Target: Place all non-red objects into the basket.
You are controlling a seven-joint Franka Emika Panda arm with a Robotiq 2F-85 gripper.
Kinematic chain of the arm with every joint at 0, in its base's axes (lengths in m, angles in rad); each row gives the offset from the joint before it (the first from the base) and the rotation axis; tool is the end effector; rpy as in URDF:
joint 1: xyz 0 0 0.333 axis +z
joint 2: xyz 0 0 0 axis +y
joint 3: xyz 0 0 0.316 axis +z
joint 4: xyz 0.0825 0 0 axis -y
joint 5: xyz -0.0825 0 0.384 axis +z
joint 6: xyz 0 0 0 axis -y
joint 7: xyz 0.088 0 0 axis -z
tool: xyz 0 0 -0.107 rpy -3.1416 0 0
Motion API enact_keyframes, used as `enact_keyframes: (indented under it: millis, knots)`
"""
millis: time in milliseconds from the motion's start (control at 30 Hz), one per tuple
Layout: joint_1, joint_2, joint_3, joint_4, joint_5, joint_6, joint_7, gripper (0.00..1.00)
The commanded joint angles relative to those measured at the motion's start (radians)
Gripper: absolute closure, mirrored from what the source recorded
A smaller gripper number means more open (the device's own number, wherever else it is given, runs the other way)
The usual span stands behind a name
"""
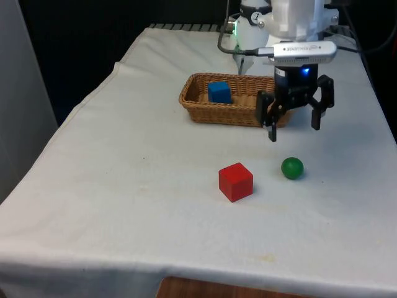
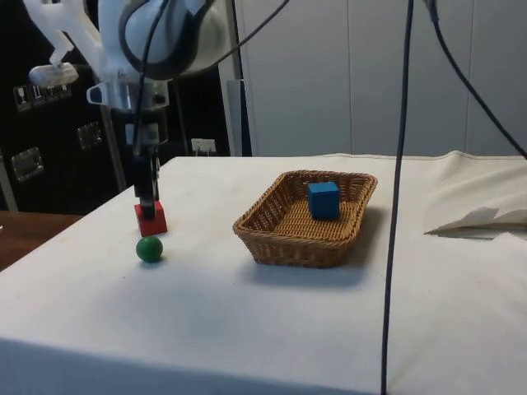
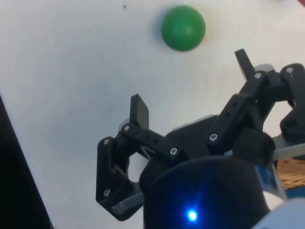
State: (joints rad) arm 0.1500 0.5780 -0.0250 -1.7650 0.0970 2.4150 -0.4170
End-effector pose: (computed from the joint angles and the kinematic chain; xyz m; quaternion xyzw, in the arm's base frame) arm 0.6644 0.0855 0.2435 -0.9708 -0.2357 -0.0397 0.0212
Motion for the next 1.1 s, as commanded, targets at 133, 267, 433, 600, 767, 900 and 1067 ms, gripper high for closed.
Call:
enact_keyframes:
  millis: [133, 267, 433, 600, 767, 900, 1067]
  knots:
    - [0.003, 0.05, 0.002, 0.062, -0.001, -0.017, 0.007, 0.0]
    - [0.003, 0.088, 0.004, 0.108, -0.001, -0.025, 0.007, 0.0]
    - [0.003, 0.108, 0.006, 0.127, 0.0, -0.03, 0.004, 0.0]
    - [0.001, 0.119, 0.006, 0.128, 0.0, -0.021, -0.001, 0.0]
    - [-0.003, 0.144, 0.011, 0.143, 0.004, -0.023, -0.009, 0.0]
    - [0.001, 0.148, 0.006, 0.142, 0.0, -0.02, -0.006, 0.0]
    - [-0.002, 0.173, 0.009, 0.158, 0.002, -0.018, -0.014, 0.0]
